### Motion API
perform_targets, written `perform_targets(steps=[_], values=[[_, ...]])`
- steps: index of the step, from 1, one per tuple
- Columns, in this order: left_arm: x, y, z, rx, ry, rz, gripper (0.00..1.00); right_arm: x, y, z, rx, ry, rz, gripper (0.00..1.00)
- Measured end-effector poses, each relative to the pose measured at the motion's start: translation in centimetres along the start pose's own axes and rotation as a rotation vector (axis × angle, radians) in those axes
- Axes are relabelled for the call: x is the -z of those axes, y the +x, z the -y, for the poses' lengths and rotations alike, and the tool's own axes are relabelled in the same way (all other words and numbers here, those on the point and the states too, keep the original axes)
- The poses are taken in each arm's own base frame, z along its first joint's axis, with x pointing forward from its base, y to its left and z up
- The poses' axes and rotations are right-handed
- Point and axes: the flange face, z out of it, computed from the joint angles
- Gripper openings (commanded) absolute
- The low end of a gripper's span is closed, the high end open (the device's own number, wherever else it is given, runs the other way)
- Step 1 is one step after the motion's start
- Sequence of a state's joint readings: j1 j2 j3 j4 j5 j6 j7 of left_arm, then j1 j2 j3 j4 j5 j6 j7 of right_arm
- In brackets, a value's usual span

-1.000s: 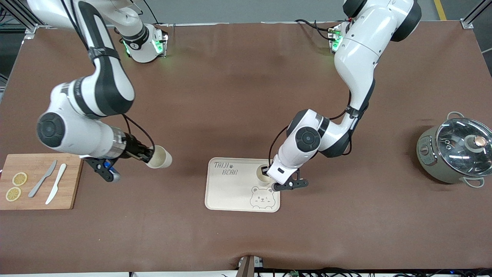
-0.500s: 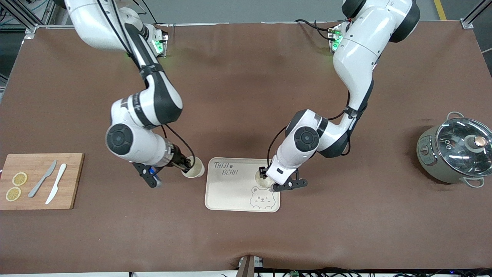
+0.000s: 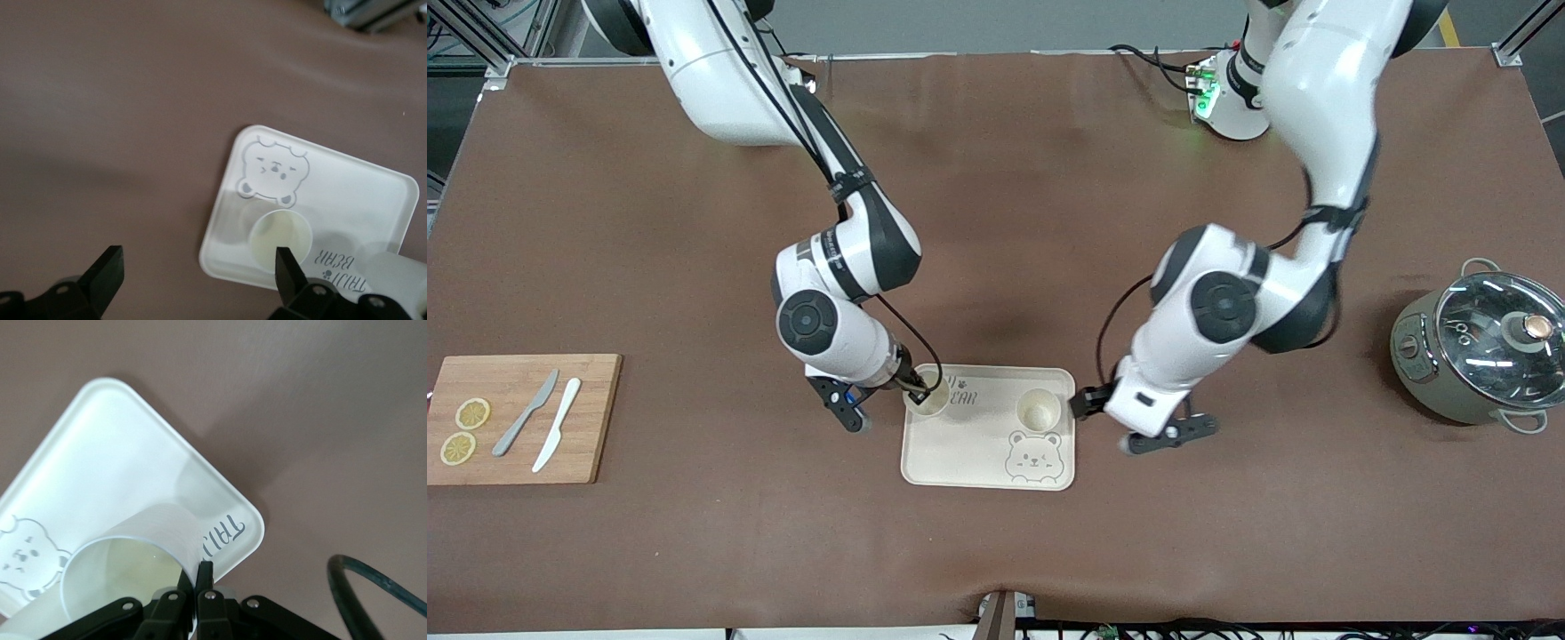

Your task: Place white IKEA cup upright on tray with both arms

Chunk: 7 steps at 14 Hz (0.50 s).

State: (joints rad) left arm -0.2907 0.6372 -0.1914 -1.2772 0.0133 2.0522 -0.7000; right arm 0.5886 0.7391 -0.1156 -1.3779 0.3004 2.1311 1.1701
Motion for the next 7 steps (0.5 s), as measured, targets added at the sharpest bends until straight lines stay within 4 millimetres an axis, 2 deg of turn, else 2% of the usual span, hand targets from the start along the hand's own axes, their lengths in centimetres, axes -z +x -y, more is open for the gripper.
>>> perform_targets(steps=[2, 4, 5, 7], values=[[6.4, 0.8, 2.9, -0.014, 0.030, 0.001, 1.00, -1.1, -0.1, 0.0, 0.001, -0.010, -0.001, 0.00], [12.2, 1.8, 6.7, -0.023, 0.050, -0.010, 1.00, -1.8, 0.1, -0.1, -0.001, -0.018, -0.001, 0.00], [14.5, 2.4, 8.9, -0.035, 0.057, -0.017, 1.00, -2.1, 0.2, -0.2, -0.002, -0.022, -0.001, 0.00], [17.9, 3.8, 13.5, -0.070, 0.071, -0.028, 1.00, -2.6, 0.4, -0.1, -0.004, -0.015, -0.007, 0.00]])
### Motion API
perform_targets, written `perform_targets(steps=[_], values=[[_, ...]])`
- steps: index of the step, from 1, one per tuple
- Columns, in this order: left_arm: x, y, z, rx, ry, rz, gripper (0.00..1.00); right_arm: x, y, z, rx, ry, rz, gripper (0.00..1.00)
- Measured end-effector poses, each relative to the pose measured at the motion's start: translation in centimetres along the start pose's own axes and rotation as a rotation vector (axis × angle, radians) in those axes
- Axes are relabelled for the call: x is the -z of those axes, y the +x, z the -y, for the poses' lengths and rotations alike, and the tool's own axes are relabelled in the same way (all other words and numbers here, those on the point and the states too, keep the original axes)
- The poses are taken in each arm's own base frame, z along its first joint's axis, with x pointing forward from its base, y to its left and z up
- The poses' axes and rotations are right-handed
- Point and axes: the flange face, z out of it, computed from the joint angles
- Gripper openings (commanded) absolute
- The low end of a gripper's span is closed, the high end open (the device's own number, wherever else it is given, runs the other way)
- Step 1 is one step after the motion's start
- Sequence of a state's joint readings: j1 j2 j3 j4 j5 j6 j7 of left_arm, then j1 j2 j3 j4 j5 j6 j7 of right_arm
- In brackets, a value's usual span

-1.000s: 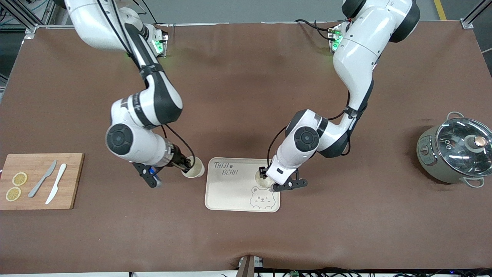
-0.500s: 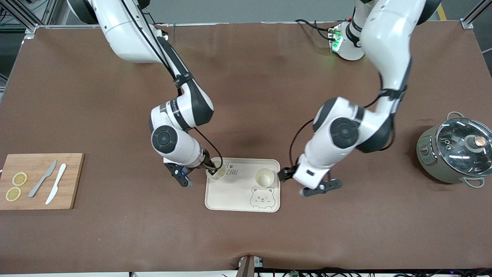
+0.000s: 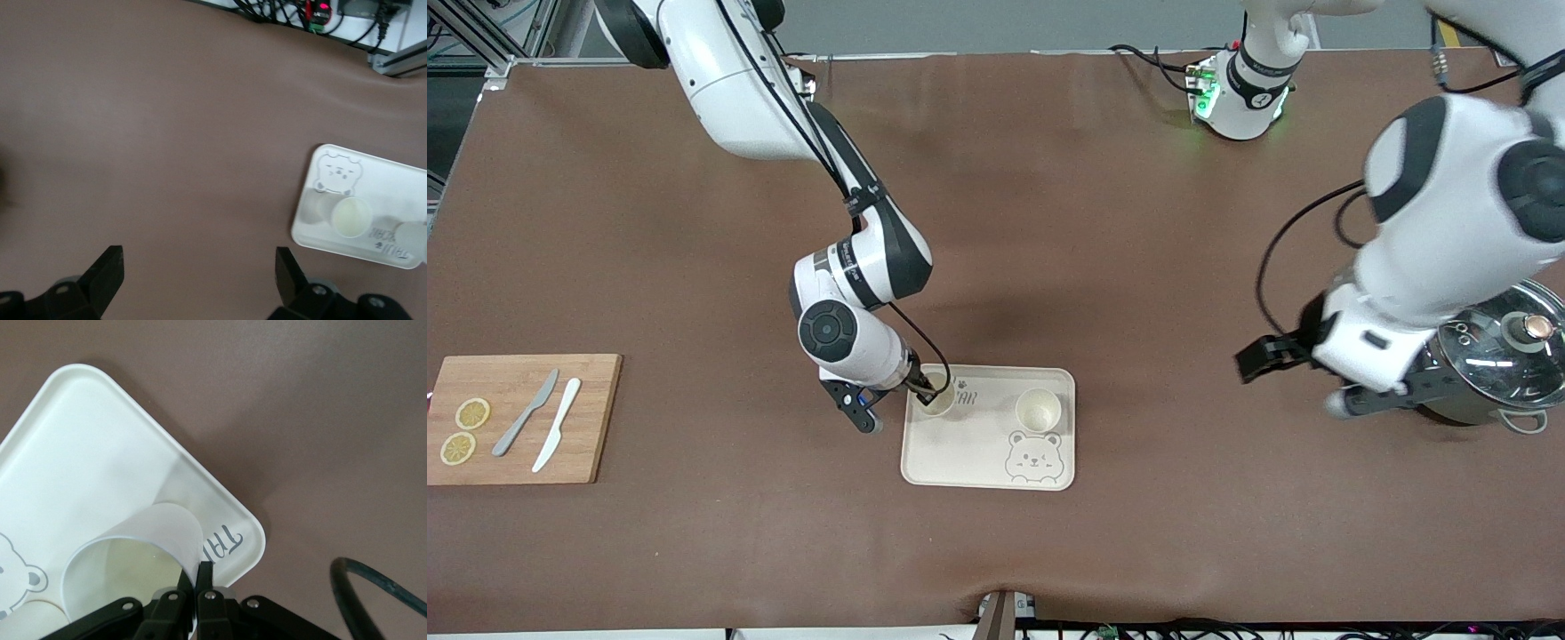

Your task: Place white IKEA cup upright on tray with both arms

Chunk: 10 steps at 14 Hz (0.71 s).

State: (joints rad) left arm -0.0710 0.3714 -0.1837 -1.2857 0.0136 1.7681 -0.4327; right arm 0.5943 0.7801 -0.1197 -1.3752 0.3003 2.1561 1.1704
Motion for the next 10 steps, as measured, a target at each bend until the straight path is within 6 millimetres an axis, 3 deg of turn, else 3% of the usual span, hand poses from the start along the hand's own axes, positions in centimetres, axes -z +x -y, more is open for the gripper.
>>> perform_targets(steps=[1, 3, 4, 5, 10], values=[[1.2, 0.6, 2.3, -0.017, 0.004, -0.010, 1.00, -0.2, 0.1, 0.0, 0.000, 0.002, -0.002, 0.00], [3.1, 1.2, 6.3, -0.052, 0.016, -0.014, 1.00, -0.5, 0.2, 0.0, -0.002, 0.002, -0.004, 0.84], [3.8, 1.2, 8.0, -0.070, 0.024, -0.005, 1.00, -0.5, 0.4, 0.0, -0.005, 0.002, -0.006, 0.88], [4.4, 1.2, 9.6, -0.083, 0.031, 0.008, 1.00, -0.4, 0.6, -0.1, -0.008, 0.002, -0.009, 1.00], [6.6, 1.0, 13.3, -0.162, 0.043, 0.010, 1.00, 0.5, 0.8, 0.4, -0.007, 0.018, -0.014, 1.00]])
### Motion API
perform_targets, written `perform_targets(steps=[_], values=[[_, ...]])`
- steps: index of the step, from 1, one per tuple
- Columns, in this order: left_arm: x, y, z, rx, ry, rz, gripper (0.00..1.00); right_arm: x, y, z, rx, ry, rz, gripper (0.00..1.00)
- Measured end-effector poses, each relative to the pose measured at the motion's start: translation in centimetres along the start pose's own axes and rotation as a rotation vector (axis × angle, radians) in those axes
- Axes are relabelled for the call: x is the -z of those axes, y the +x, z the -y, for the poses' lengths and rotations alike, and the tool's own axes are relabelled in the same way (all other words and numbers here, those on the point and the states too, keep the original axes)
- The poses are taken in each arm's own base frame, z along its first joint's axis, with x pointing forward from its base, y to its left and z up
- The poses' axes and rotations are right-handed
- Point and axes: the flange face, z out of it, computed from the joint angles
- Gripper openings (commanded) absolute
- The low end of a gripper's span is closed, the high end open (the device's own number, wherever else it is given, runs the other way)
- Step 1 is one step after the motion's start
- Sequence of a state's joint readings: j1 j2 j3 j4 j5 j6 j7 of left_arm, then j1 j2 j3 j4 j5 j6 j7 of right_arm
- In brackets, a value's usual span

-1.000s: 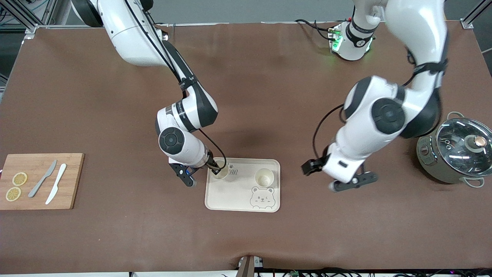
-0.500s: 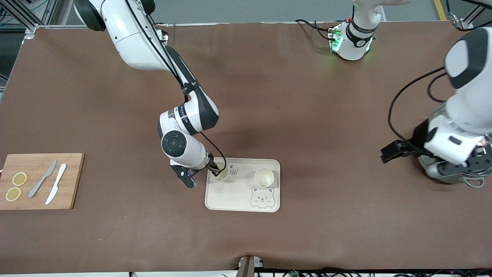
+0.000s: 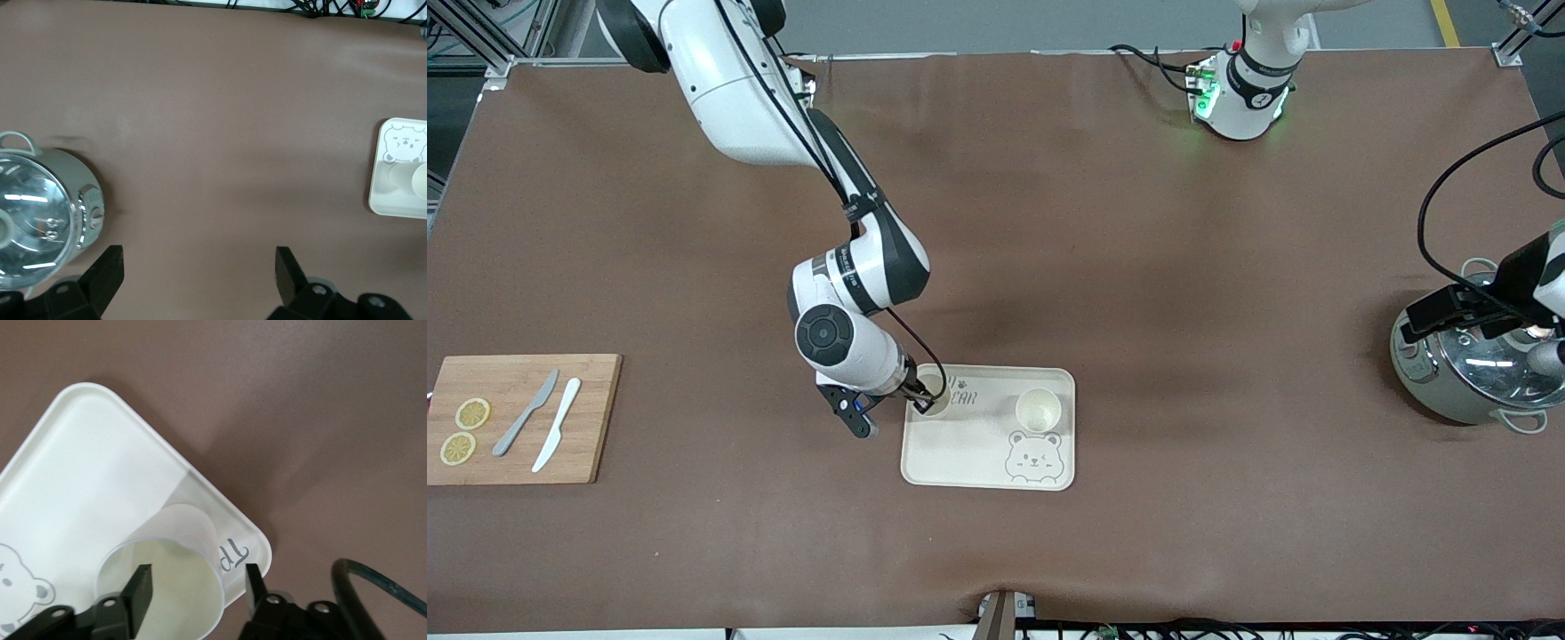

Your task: Place white IKEA cup upright on tray with both arms

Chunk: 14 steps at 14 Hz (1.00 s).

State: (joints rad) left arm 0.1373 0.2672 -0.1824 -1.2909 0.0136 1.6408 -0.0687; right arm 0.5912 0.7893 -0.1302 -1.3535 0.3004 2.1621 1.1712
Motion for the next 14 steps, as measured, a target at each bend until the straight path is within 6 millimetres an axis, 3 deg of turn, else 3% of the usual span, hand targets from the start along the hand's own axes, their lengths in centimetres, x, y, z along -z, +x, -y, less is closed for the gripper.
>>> perform_targets(steps=[3, 5, 8, 11, 14], values=[[1.7, -1.3, 2.4, -0.031, 0.009, 0.027, 1.00, 1.9, 0.0, 0.0, 0.002, -0.035, 0.018, 1.00], [3.4, -2.7, 3.2, -0.026, 0.017, 0.041, 1.00, 5.0, 0.3, 0.2, 0.003, -0.055, 0.028, 1.00], [5.7, -5.2, 2.1, -0.037, 0.029, 0.037, 1.00, 11.4, 2.1, -0.3, 0.035, -0.044, 0.033, 1.00], [6.5, -7.5, 1.2, -0.044, 0.044, 0.041, 1.00, 17.9, 3.9, -2.9, 0.021, -0.058, 0.057, 1.00], [6.7, -9.1, -0.8, -0.038, 0.052, 0.046, 1.00, 21.1, 4.7, -6.1, 0.015, -0.011, 0.045, 1.00]])
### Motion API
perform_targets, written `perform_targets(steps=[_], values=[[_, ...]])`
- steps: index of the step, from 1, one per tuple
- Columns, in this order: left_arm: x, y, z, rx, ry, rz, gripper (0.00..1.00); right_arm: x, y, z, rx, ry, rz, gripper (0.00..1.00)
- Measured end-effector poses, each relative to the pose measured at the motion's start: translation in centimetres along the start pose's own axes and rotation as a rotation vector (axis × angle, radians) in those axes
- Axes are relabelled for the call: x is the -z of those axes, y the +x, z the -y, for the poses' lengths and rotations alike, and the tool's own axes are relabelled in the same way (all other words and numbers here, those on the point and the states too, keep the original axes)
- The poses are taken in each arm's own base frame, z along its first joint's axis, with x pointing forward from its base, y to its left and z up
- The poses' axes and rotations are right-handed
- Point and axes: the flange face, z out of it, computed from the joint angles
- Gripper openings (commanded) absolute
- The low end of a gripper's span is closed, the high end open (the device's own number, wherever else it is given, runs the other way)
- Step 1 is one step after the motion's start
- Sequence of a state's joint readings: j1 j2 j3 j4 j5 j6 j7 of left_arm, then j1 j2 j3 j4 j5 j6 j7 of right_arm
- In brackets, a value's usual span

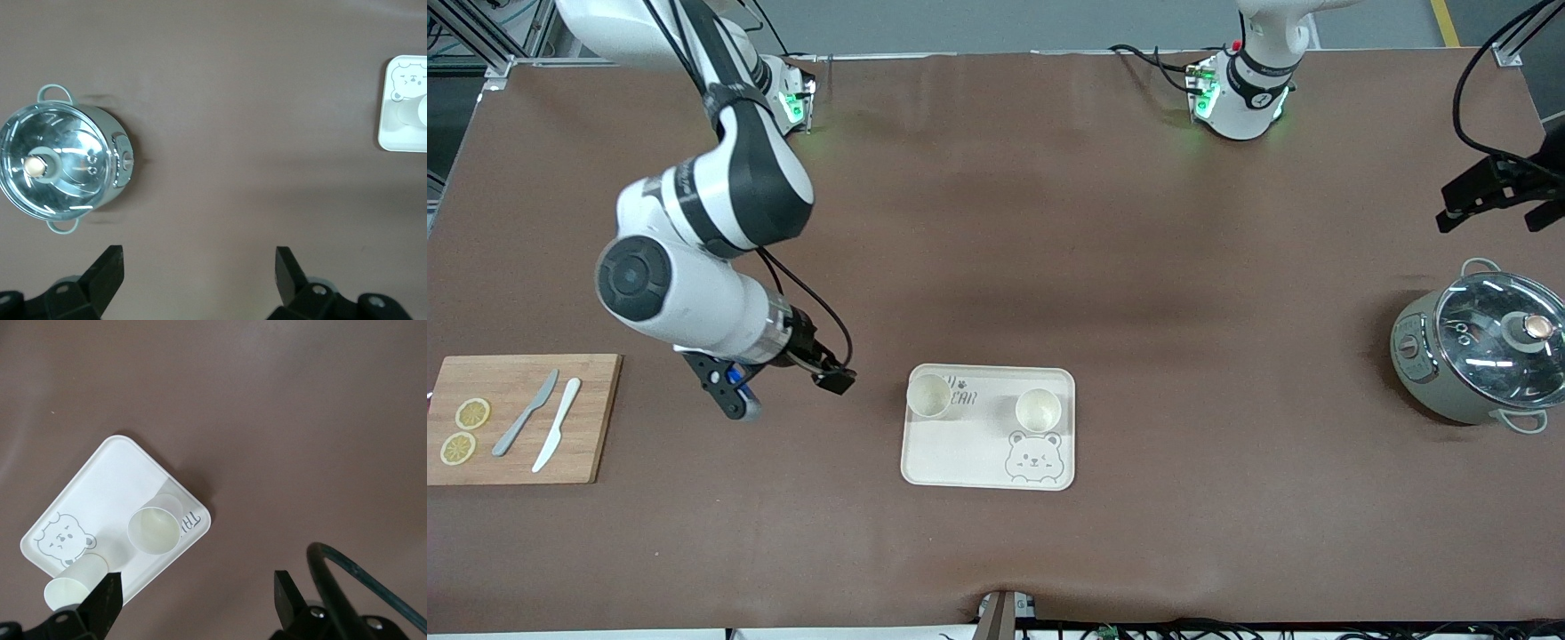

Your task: Place white IKEA cup upright on tray with both arms

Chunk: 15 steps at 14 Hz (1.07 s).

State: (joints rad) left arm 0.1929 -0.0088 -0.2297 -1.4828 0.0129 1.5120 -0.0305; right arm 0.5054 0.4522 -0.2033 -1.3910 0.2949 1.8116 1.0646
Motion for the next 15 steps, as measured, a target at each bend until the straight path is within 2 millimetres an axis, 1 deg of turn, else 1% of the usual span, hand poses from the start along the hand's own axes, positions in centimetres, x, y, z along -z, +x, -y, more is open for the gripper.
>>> perform_targets(steps=[2, 4, 7, 9, 13, 15], values=[[0.1, -0.5, -1.3, -0.006, 0.003, 0.001, 1.00, 1.3, 0.3, -2.8, 0.043, -0.004, 0.007, 1.00], [0.1, -0.7, -1.6, 0.001, 0.004, 0.002, 1.00, 3.3, 1.0, -5.6, 0.089, -0.040, -0.004, 1.00], [0.2, -0.8, -1.7, -0.001, 0.005, 0.003, 1.00, 6.7, 2.0, -8.5, 0.166, -0.071, -0.025, 1.00], [0.5, -0.9, -1.8, -0.001, 0.006, -0.002, 1.00, 8.9, 3.8, -10.9, 0.242, -0.080, -0.018, 1.00], [1.5, -1.4, -1.8, -0.001, 0.008, -0.021, 1.00, 13.5, 9.3, -17.1, 0.412, -0.081, -0.042, 1.00], [1.6, -1.5, -2.4, -0.011, 0.007, -0.022, 1.00, 15.3, 10.7, -19.5, 0.553, -0.123, -0.068, 1.00]])
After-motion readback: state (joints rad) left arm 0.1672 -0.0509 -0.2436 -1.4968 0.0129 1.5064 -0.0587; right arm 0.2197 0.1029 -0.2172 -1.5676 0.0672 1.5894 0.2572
